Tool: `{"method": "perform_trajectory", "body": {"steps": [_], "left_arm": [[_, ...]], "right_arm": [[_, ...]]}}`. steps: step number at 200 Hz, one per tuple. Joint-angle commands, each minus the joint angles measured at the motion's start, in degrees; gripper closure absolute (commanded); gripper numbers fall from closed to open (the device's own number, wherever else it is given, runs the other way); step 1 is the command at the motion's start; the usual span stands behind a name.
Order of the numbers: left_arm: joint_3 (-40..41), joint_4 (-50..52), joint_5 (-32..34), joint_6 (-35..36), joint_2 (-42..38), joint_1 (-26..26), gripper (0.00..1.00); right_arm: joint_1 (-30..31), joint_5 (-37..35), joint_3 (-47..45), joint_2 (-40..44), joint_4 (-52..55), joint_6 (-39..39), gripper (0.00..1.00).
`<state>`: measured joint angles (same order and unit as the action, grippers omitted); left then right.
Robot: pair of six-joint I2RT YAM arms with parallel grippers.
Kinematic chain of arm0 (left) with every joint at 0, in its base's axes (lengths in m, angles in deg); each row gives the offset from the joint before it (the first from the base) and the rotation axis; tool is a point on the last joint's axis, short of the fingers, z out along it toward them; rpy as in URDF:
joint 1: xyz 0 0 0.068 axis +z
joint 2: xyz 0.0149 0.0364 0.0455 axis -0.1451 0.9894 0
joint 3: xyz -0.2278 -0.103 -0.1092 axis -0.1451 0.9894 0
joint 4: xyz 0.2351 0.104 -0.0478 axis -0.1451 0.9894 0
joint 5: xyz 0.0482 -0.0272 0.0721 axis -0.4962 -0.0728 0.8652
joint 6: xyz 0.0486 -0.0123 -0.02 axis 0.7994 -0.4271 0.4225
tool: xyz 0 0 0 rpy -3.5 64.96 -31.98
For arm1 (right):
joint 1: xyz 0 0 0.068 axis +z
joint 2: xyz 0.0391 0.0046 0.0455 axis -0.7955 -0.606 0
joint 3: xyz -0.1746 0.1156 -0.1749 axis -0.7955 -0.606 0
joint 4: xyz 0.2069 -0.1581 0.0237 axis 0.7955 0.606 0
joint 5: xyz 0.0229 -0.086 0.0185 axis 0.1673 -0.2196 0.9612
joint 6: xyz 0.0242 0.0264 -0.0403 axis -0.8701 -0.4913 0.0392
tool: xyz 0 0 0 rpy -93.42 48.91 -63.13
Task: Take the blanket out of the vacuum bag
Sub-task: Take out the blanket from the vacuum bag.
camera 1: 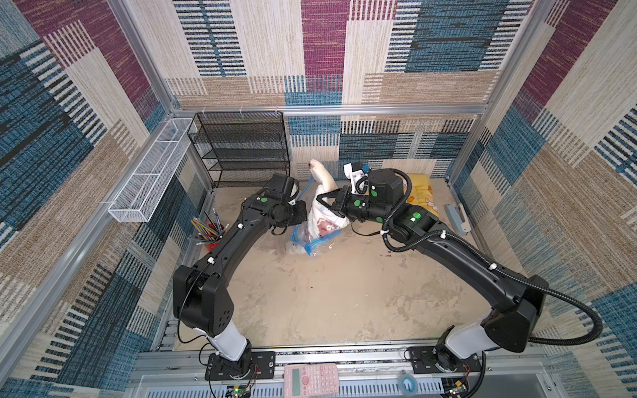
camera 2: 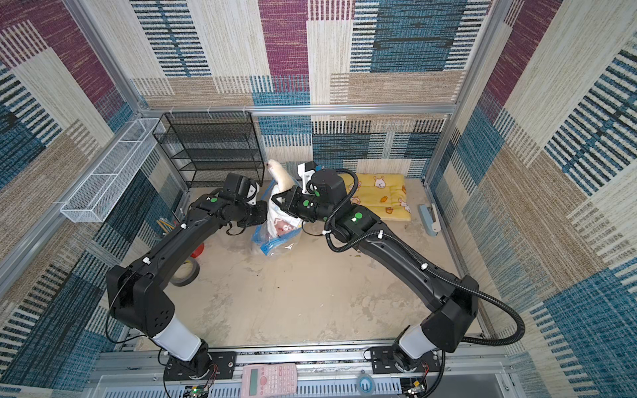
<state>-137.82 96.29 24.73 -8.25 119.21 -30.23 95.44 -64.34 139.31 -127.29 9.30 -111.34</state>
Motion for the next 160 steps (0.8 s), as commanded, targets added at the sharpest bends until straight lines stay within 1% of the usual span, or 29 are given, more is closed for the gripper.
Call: {"method": "perform_trajectory", "body": {"steps": [1, 32, 84, 128, 160], "left_arm": [[0.02, -0.03, -0.05, -0.1, -0.04, 0.05, 1.0], [0.1, -0.04, -0.05, -0.04, 0.0, 0.02, 1.0], [0.02, -0.04, -0.06, -0.13, 0.1, 0.04, 1.0], [0.1, -0.04, -0.06, -0.16, 0.27, 0.01, 1.0], [0.05, -0.04, -0.05, -0.17, 0.23, 0.02, 1.0]], "right_arm": [[0.08, 0.81, 0.04, 1.96, -3.33, 3.87, 1.0], [0.14, 5.13, -2.02, 4.21, -7.12, 6.41, 1.0], [0.13, 9.2, -2.21, 5.67, -7.63, 14.01, 1.0], [0.1, 8.47, -3.13, 6.31, -6.66, 20.18, 1.0], [0.14, 4.33, -4.38, 7.01, -4.98, 24.06, 1.0]]}}
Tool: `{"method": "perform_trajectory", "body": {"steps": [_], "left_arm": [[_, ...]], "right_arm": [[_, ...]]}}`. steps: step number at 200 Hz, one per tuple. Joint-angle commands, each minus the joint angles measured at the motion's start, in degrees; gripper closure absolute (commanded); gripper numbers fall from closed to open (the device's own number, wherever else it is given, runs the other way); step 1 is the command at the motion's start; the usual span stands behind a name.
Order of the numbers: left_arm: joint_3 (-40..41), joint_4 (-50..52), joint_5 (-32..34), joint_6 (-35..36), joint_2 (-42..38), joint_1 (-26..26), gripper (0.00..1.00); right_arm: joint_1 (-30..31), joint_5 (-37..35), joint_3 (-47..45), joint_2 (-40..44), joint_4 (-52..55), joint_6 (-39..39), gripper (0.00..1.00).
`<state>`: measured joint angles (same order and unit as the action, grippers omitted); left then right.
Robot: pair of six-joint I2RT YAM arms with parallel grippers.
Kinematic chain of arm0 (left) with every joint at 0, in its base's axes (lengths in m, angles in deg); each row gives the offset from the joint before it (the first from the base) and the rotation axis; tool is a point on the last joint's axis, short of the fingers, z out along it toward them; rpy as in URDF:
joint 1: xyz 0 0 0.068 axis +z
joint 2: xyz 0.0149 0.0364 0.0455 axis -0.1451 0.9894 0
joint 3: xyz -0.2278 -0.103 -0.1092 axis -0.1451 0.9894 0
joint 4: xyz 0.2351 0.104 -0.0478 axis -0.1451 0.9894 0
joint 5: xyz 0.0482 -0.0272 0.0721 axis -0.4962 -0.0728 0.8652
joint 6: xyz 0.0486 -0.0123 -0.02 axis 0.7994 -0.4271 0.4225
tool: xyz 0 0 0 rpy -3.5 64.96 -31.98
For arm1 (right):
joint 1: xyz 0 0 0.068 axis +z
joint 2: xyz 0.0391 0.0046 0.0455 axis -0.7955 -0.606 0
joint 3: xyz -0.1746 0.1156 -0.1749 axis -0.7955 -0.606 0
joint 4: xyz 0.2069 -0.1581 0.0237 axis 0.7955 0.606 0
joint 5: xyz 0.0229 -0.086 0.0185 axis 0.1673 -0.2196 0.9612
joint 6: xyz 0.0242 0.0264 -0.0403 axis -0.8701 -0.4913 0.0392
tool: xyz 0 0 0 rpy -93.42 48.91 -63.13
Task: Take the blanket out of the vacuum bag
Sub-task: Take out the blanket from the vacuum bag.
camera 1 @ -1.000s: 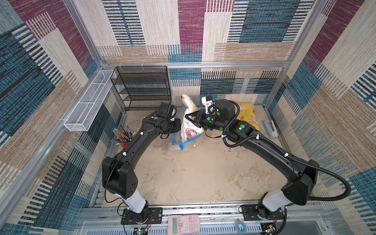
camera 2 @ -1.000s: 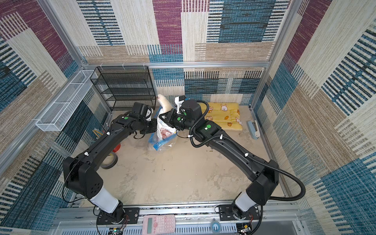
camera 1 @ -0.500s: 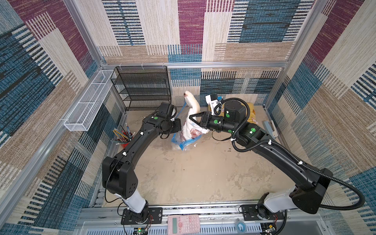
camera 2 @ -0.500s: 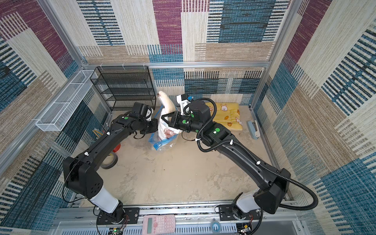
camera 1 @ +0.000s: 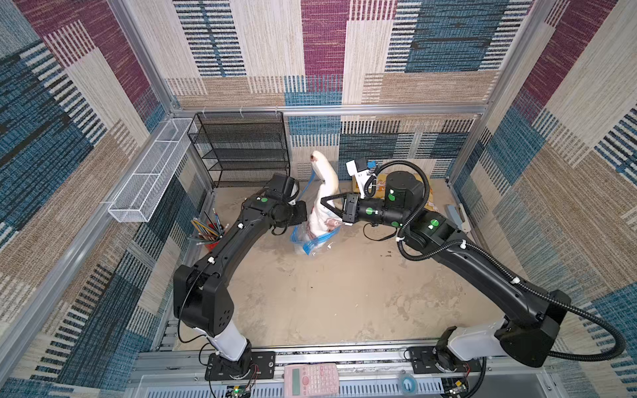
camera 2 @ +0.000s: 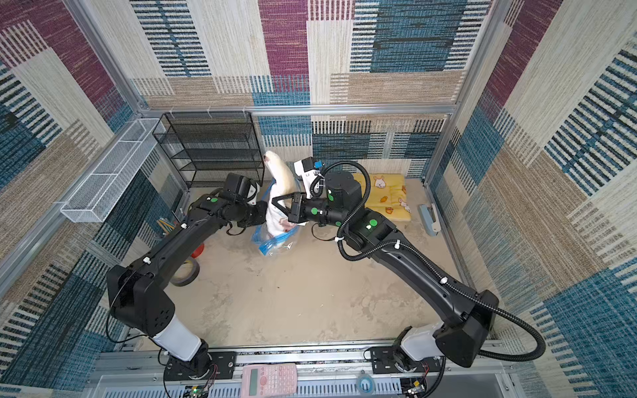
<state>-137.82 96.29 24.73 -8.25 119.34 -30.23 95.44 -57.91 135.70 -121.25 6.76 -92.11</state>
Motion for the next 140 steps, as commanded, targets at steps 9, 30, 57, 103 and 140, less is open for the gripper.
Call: {"method": "perform_trajectory", "body": {"steps": [9, 30, 57, 103, 140], "left_arm": [[-0.01, -0.04, -0.05, -0.13, 0.08, 0.02, 1.0], [0.02, -0.09, -0.15, -0.17, 0.1, 0.01, 1.0], [0.02, -0.08, -0.06, -0.07, 0.16, 0.03, 1.0], [0.01, -0.05, -0.01, -0.11, 0.04, 0.01, 1.0], [0.03, -0.08, 0.2, -0.11, 0.01, 0.06, 1.0]], "right_arm": [[0.08, -2.78, -1.41, 1.34, -2.43, 5.67, 1.0], [0.12, -4.38, -2.51, 2.28, -2.01, 7.64, 1.0], [0.07, -7.96, -3.59, 3.37, -0.67, 9.31, 1.0], [0.15, -11.27, -5.16, 5.4, 1.29, 13.52, 1.0], [0.08, -14.77, -6.17, 6.67, 3.27, 15.57, 1.0]]}}
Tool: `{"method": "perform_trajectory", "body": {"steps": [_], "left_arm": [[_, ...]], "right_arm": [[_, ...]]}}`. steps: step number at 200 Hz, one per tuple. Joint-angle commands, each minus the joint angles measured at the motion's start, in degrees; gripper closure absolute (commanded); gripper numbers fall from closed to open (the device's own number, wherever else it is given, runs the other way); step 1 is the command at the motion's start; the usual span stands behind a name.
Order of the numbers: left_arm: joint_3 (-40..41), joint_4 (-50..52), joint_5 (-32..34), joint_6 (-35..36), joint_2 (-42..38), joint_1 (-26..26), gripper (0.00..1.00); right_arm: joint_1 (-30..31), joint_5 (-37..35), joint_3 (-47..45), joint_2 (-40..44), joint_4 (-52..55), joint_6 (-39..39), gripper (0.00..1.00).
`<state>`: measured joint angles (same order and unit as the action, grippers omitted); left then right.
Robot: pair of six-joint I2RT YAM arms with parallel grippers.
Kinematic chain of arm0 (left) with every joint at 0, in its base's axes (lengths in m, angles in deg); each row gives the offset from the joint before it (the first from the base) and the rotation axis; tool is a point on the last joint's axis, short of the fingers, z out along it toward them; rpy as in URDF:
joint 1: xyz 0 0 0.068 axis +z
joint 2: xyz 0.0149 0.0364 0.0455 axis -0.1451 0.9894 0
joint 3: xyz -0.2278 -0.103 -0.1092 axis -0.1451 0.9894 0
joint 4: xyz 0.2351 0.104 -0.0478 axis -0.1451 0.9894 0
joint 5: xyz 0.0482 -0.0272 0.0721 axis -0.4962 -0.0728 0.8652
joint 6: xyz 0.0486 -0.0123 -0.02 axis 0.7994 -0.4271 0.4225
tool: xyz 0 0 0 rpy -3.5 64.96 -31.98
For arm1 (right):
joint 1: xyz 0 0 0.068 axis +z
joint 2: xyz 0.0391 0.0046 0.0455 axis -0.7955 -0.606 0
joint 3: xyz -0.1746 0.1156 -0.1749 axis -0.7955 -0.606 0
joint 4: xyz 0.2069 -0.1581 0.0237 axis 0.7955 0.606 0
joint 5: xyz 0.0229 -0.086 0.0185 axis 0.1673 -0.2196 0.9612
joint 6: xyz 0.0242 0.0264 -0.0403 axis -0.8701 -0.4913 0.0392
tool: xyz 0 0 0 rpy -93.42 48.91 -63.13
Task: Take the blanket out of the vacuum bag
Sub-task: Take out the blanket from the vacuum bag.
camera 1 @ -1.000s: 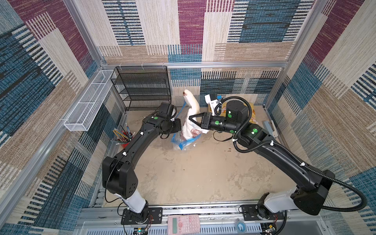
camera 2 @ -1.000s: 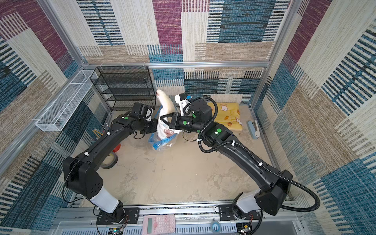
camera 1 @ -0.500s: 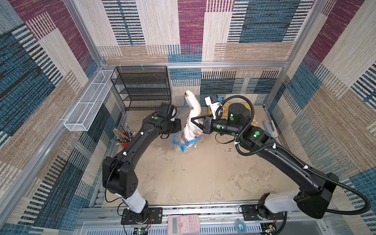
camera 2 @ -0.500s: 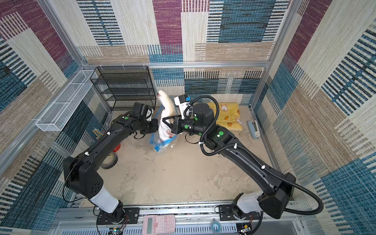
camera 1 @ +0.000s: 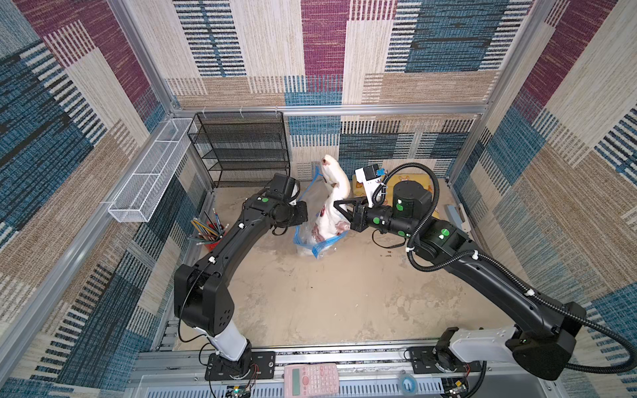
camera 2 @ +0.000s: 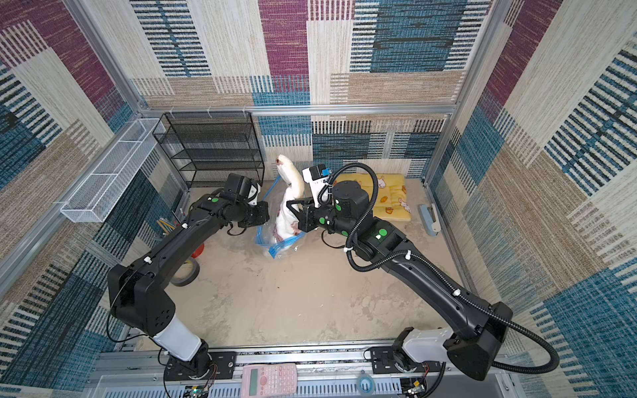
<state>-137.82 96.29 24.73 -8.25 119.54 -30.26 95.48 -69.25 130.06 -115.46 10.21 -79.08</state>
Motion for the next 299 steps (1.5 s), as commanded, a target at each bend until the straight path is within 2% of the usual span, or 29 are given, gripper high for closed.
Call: {"method": "perform_trajectory", "body": {"steps": [1, 68, 170, 238, 299], "left_arm": [[0.07, -0.06, 0.21, -0.11, -0.19, 0.06, 1.0], [0.07, -0.03, 0.29, -0.11, -0.17, 0.08, 1.0], [0.04, -0.03, 0.21, -0.15, -0.17, 0.05, 1.0], [0.08, -0.04, 0.39, -0.11, -0.11, 0.04, 1.0], [0.07, -0.11, 0.28, -0.11, -0.14, 0.08, 1.0]], "right_arm": [[0.07, -3.52, -0.55, 0.87, -0.19, 2.6, 1.0], [0.1, -7.07, -1.5, 2.41, 2.32, 4.99, 1.0], [0.05, -17.07, -2.46, 5.37, 6.91, 7.95, 1.0], [0.11, -20.45, -3.49, 7.03, 7.88, 8.73, 1.0], [0.09, -26.31, -4.09, 8.33, 8.77, 8.99, 1.0]]}}
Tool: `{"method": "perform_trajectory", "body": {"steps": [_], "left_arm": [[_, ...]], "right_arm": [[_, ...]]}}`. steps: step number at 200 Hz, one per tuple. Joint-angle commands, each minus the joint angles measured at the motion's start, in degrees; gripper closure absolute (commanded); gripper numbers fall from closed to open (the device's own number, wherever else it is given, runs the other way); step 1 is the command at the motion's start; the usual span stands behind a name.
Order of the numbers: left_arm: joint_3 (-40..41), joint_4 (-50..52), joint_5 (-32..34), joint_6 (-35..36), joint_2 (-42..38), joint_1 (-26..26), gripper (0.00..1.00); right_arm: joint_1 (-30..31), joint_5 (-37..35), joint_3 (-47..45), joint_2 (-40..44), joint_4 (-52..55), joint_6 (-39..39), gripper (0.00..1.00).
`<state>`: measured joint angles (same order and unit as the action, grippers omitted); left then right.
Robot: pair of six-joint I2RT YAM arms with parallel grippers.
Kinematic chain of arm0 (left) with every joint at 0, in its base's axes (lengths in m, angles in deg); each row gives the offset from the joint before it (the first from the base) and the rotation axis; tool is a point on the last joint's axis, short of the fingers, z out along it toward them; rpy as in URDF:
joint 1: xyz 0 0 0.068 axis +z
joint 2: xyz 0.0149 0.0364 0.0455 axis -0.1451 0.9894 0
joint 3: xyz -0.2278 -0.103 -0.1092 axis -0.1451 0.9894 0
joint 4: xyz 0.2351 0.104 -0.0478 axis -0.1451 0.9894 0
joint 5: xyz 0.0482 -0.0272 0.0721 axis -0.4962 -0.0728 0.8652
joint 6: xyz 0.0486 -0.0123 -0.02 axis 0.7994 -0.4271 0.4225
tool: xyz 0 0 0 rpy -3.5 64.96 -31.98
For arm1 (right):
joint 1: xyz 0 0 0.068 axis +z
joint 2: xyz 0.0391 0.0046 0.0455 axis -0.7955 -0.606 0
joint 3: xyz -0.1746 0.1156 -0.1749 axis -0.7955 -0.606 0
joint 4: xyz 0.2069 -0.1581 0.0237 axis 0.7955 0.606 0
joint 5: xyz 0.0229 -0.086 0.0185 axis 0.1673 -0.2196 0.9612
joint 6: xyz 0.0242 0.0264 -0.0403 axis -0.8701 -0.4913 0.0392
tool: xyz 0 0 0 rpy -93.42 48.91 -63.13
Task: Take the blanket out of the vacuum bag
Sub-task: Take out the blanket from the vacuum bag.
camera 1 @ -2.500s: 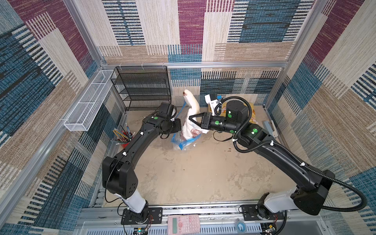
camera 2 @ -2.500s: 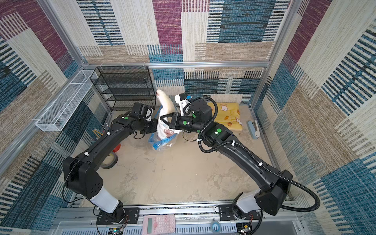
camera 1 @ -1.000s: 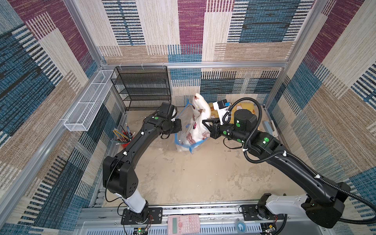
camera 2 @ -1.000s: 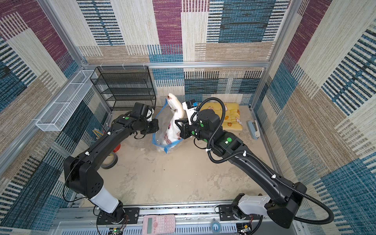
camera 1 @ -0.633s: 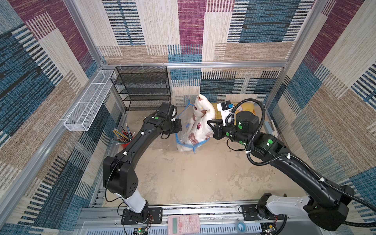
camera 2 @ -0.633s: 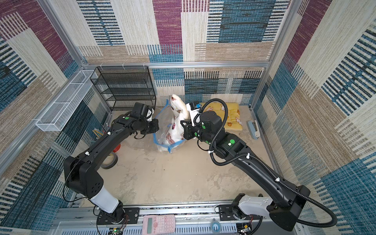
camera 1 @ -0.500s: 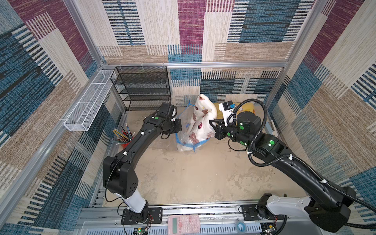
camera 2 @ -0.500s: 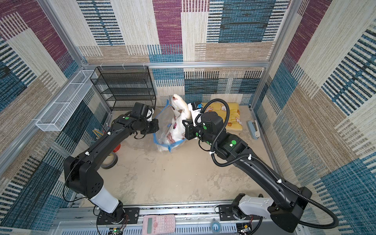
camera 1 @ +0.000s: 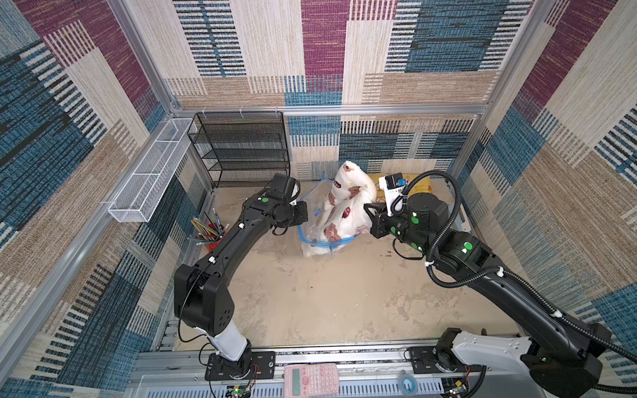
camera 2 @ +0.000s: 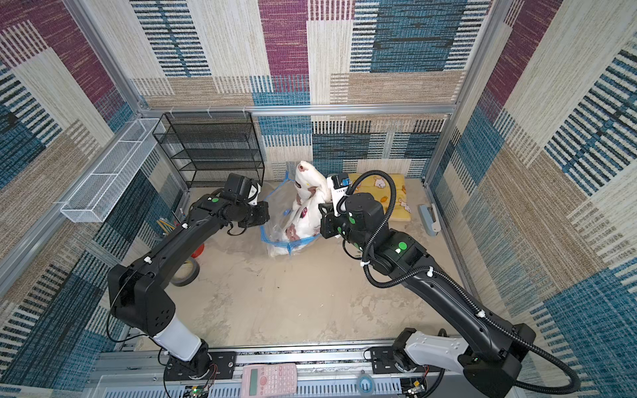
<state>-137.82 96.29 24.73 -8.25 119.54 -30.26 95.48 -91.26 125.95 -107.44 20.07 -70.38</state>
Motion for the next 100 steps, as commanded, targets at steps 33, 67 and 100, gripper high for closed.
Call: {"method": "perform_trajectory", "body": {"steps": [33, 67, 100], "left_arm": [[0.2, -0.1, 0.47, -0.12, -0.19, 0.06, 1.0], [0.41, -0.21, 1.02, -0.12, -0.81, -0.06, 1.0], [0.7, -0.15, 4.78, 0.98, -2.57, -0.46, 1.0]], "right_arm": [[0.1, -4.23, -1.02, -0.1, -0.81, 0.12, 1.0], [0.04, 4.27, -1.86, 0.02, -3.48, 1.63, 1.0], [0.1, 8.18, -2.18, -1.06, -5.62, 2.04, 1.0]]}}
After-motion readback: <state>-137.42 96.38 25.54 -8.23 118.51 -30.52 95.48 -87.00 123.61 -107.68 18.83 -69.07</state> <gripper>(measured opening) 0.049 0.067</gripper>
